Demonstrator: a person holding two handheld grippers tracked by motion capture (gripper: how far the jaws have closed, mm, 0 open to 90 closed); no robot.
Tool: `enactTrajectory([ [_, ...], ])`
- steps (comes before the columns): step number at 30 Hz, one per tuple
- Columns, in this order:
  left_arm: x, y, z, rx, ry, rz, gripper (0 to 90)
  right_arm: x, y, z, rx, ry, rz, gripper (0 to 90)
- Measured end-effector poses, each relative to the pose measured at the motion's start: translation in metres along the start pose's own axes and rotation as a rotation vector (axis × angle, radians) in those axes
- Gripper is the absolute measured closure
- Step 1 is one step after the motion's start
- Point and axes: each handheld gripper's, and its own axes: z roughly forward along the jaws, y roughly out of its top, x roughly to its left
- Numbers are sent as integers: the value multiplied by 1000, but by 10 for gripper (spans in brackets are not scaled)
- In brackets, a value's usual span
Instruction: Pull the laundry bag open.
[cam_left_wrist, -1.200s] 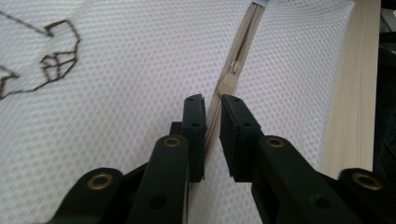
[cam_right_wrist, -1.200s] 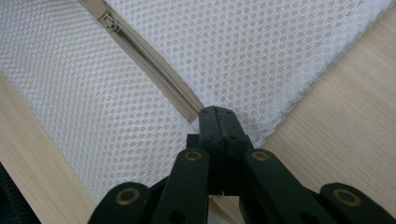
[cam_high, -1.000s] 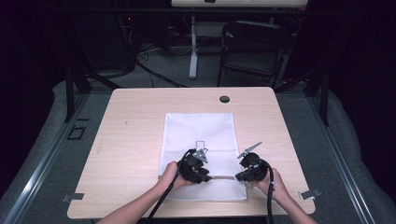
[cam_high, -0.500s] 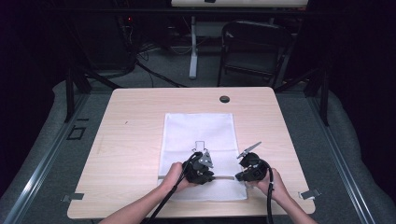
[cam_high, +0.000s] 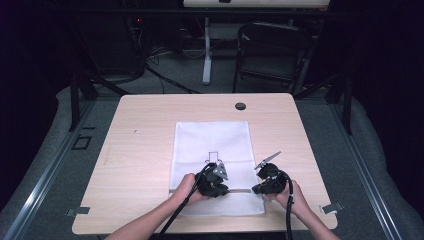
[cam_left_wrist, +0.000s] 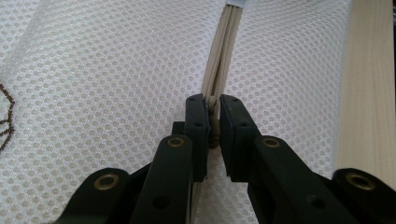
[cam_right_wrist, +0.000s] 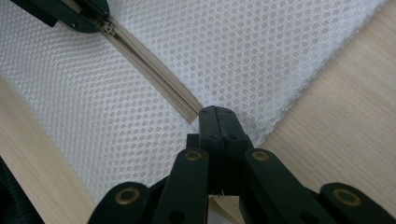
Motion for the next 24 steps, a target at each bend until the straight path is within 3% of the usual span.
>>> enactTrajectory([
  [1,1,-1,-1,7,-2,-6,822,1,0,1,-13,21,22,900],
  [3,3,-3,-3,-2,-11,-18,822,0,0,0,-1,-1,-2,900],
  [13,7,-14,-11,-1,-30,-43,820,2,1,1,-1,-7,1,900],
  [18,10,-14,-8,8,-50,-35,818,10,6,1,28,-49,-56,900],
  [19,11,-15,-8,3,-57,-36,818,12,6,0,24,-68,-62,900],
  [20,11,-15,-7,3,-59,-37,818,15,6,1,-18,-43,-58,900],
  [22,11,-14,-7,7,-55,-29,817,17,10,0,-42,-63,-83,900],
  [24,11,-14,-7,3,-58,-28,817,19,13,4,-46,-31,-92,900],
])
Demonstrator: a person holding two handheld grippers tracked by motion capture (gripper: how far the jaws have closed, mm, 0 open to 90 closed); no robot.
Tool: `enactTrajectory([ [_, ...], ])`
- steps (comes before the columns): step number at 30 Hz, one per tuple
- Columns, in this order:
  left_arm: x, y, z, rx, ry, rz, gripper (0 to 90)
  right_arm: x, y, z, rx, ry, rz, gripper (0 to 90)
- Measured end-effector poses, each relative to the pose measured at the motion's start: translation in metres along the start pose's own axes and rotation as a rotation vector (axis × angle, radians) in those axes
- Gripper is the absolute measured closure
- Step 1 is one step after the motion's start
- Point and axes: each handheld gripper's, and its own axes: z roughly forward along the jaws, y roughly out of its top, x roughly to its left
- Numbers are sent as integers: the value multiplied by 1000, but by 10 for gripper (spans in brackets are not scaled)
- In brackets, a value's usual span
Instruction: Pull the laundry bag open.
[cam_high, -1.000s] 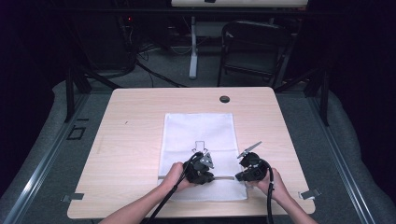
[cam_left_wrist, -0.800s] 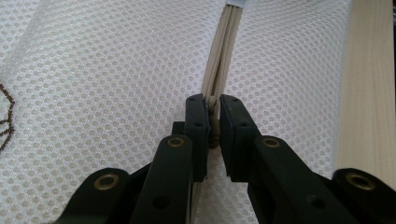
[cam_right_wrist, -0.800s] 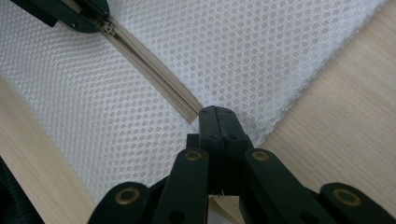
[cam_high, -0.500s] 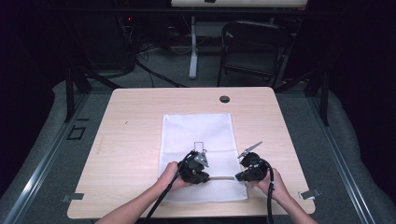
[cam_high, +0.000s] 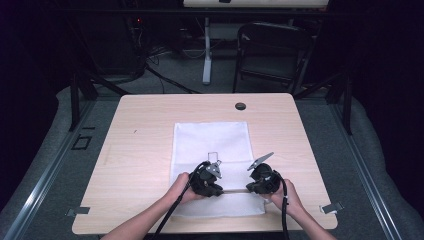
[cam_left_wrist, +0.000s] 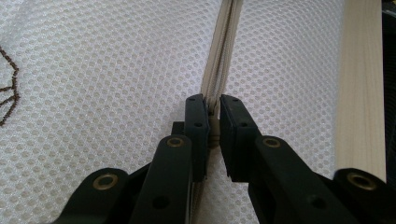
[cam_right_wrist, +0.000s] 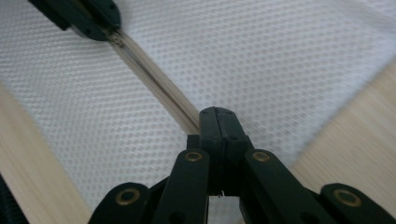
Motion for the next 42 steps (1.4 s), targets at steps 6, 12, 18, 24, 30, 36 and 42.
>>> enactTrajectory([
  [6,-2,1,0,12,19,6,818,1,0,7,18,-7,-9,900],
  [12,0,4,0,19,33,12,819,0,-1,6,34,4,26,900],
  [18,1,4,0,17,27,16,821,2,0,6,54,-10,32,900],
  [24,0,4,-1,20,25,19,821,2,0,5,60,-12,24,900],
  [30,-1,4,-2,18,26,28,822,2,0,5,65,-9,27,900],
  [36,-1,3,-3,16,23,28,823,1,-1,5,62,-1,30,900],
  [42,-1,1,-5,13,21,27,822,1,-1,5,62,1,29,900],
])
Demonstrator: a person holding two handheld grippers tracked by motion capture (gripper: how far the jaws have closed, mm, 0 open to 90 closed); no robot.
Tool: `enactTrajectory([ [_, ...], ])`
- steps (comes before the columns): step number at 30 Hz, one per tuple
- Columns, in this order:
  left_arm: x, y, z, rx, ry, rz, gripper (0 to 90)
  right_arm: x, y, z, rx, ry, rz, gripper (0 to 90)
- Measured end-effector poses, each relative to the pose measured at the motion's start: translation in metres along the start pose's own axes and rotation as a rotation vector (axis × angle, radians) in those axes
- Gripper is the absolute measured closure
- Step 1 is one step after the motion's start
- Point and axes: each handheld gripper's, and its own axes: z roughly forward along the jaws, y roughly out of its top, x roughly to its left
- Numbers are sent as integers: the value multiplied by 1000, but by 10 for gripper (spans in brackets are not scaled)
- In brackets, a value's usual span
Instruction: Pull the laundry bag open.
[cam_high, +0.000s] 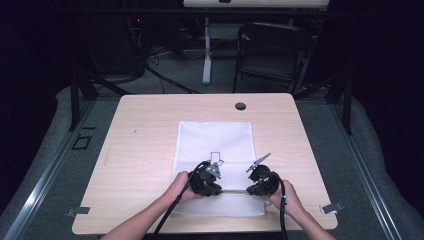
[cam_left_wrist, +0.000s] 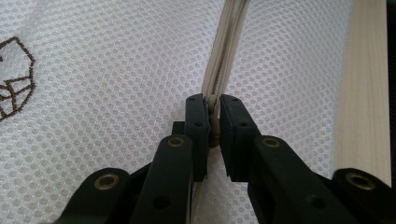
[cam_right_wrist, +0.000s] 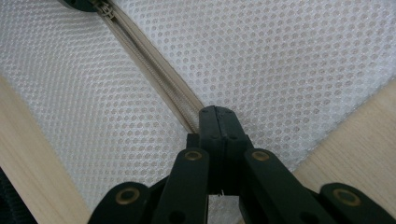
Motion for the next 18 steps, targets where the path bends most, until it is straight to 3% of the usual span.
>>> enactTrajectory([
  [4,1,-3,-3,17,8,5,822,0,-1,0,-3,3,5,900],
  [8,4,-9,-8,7,4,-25,821,-1,-1,-1,6,-1,1,900],
  [18,3,-14,-14,22,10,-22,822,-1,-1,-2,22,-7,-12,900],
])
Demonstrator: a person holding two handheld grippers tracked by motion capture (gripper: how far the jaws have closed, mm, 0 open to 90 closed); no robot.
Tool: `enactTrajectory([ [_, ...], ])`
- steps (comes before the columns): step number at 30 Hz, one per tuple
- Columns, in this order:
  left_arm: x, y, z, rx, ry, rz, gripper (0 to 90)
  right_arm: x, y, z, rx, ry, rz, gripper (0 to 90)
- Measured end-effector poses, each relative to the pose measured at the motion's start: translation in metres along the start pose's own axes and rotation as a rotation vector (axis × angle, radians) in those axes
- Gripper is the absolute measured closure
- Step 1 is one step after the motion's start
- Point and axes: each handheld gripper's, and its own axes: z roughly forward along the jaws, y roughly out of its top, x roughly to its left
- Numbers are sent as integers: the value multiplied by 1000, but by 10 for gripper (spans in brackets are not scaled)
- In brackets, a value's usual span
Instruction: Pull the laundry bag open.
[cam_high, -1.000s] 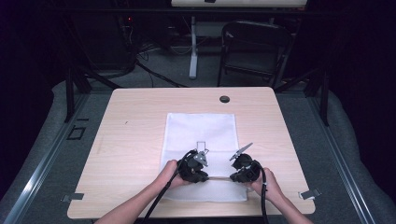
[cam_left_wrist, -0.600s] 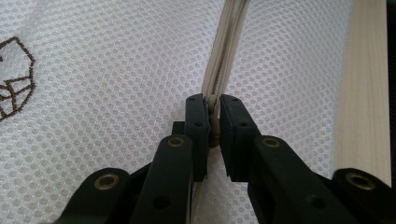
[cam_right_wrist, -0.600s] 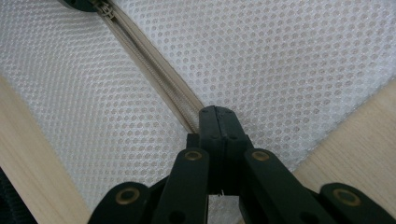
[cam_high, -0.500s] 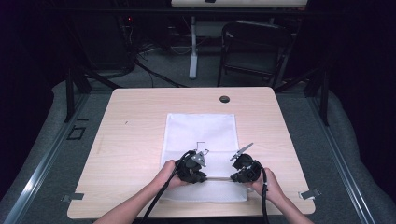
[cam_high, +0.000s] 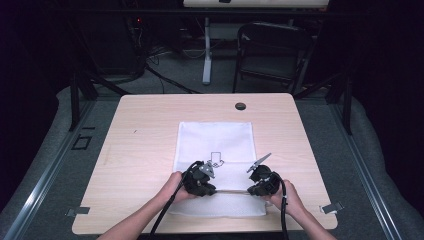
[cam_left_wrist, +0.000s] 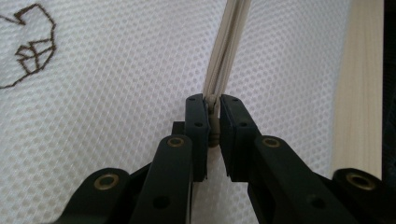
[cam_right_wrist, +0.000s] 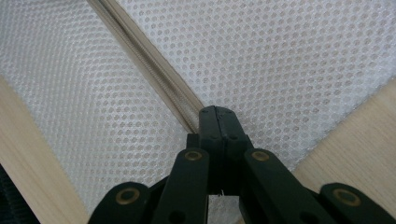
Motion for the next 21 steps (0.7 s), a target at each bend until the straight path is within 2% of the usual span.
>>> enactTrajectory([
  [6,2,-9,-6,1,10,-24,821,-1,-2,1,-28,10,22,900],
  [7,3,-11,-7,-6,4,-32,821,-2,-2,0,-13,5,8,900],
  [12,5,-20,-14,1,14,-56,820,-3,-3,0,-13,9,12,900],
  [14,6,-25,-18,-16,12,-75,820,-4,-3,-1,-4,7,7,900],
  [15,6,-26,-20,1,26,-70,820,-4,-3,-1,-4,6,6,900],
  [21,8,-38,-28,-1,25,-98,820,-5,-3,-1,-7,6,12,900],
])
